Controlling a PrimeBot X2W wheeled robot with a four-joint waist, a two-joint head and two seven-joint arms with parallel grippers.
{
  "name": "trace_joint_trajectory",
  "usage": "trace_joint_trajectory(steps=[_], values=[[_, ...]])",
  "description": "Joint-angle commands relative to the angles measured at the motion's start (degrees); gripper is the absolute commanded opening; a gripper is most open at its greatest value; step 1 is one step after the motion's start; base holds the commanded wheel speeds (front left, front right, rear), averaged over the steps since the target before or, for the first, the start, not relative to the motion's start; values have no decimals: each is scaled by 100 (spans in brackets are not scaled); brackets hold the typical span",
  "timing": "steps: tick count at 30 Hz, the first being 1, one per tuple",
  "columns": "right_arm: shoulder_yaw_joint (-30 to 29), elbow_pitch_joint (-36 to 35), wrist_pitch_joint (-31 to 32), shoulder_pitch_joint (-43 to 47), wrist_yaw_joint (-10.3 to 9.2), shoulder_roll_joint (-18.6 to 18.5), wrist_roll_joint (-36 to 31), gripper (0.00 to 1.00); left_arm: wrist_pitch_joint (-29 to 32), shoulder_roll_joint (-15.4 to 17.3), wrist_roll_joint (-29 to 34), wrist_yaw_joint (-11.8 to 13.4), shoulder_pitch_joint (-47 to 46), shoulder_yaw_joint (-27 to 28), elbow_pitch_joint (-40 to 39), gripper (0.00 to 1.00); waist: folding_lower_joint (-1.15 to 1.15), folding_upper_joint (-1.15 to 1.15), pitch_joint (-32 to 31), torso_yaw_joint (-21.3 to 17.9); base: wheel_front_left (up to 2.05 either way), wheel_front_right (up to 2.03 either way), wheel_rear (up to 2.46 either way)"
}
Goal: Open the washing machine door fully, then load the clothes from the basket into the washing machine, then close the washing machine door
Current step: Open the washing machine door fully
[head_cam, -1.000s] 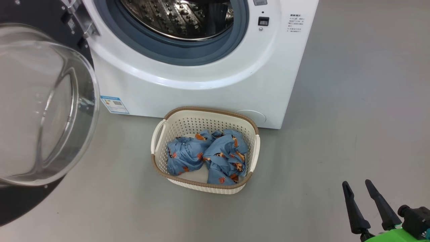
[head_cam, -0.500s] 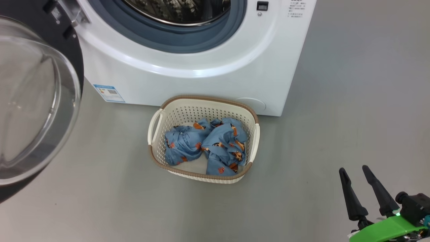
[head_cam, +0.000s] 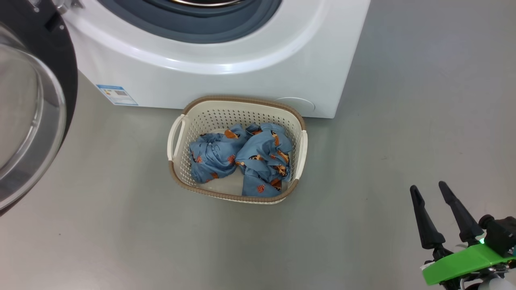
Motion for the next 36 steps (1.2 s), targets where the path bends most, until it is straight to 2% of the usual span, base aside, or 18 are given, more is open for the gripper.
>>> trace_joint_trajectory(steps=[1, 9, 15, 25, 36], values=[[147, -143, -69, -89, 17, -119, -78, 100, -31, 523, 74, 28, -135, 157, -56, 0, 0, 0, 43, -25, 0, 0, 0], [190, -106, -69, -88, 17, -129, -93, 100, -31, 580, 226, 68, -261, 262, 124, 0, 0, 0, -54, -22, 0, 0, 0], [227, -63, -69, -26, 17, -108, -71, 100, -31, 432, 151, -105, -221, 366, 135, 0, 0, 0, -240, 15, 0, 0, 0], [289, -35, -69, 195, 17, -60, -9, 100, -31, -308, -50, -485, 520, 417, -517, 0, 0, 0, -709, 86, 0, 0, 0], [182, -59, -69, 443, 17, -56, 53, 100, -31, -1108, -741, -516, 1808, -632, -1927, 0, 0, 0, -1078, 94, 0, 0, 0]])
